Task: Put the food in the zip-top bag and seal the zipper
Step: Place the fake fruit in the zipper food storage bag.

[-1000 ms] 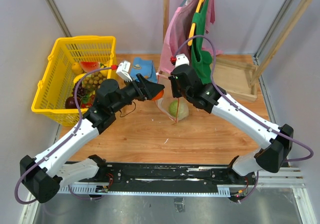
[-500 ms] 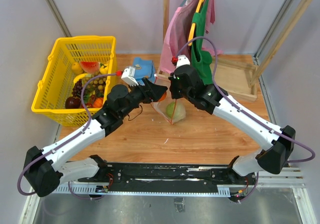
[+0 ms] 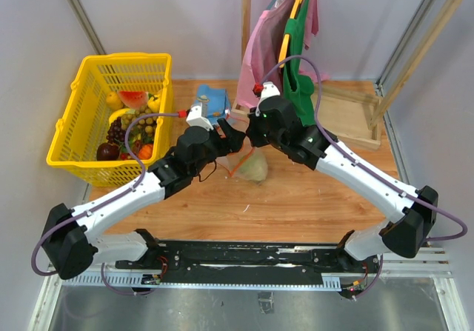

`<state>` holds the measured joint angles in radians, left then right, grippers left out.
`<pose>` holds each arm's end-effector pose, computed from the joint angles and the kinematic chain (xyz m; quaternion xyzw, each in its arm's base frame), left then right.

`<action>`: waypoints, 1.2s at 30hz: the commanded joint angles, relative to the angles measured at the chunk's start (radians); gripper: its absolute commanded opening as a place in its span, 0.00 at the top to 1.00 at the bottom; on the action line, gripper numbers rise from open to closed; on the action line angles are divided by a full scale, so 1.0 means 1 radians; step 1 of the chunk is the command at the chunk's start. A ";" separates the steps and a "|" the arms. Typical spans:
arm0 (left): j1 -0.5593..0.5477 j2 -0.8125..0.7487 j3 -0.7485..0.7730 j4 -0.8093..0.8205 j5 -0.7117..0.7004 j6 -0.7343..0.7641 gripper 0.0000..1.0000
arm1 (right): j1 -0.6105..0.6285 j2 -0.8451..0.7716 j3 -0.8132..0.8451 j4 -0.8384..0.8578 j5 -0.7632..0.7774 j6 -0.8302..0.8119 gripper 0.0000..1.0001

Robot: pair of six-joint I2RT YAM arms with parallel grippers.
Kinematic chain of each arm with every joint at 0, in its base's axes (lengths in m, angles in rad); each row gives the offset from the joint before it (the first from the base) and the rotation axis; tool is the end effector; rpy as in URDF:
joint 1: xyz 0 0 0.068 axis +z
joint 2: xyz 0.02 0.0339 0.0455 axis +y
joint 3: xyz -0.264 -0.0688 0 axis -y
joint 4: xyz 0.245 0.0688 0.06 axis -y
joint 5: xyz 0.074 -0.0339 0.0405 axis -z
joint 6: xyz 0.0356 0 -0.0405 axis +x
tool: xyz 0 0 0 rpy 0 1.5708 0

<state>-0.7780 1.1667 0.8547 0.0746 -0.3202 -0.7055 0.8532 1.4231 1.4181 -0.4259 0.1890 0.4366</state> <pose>0.2020 -0.1833 0.3128 -0.0704 0.7789 -0.3201 0.5347 0.2190 0.2408 0.3879 -0.1235 0.8306 0.2594 0.4770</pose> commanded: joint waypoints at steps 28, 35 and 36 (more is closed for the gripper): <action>-0.079 0.053 0.196 -0.221 -0.230 0.027 0.07 | 0.009 -0.023 -0.044 0.049 -0.054 0.034 0.99; -0.079 -0.048 0.254 -0.435 -0.147 0.061 0.10 | -0.001 -0.032 -0.059 0.050 -0.044 0.036 0.99; -0.079 -0.064 0.262 -0.468 -0.132 0.063 0.10 | -0.003 -0.032 -0.059 0.051 -0.043 0.036 0.99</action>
<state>-0.8463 1.1801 1.0554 -0.2810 -0.5106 -0.6651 0.8528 1.4174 1.3754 -0.3859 0.1314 0.4679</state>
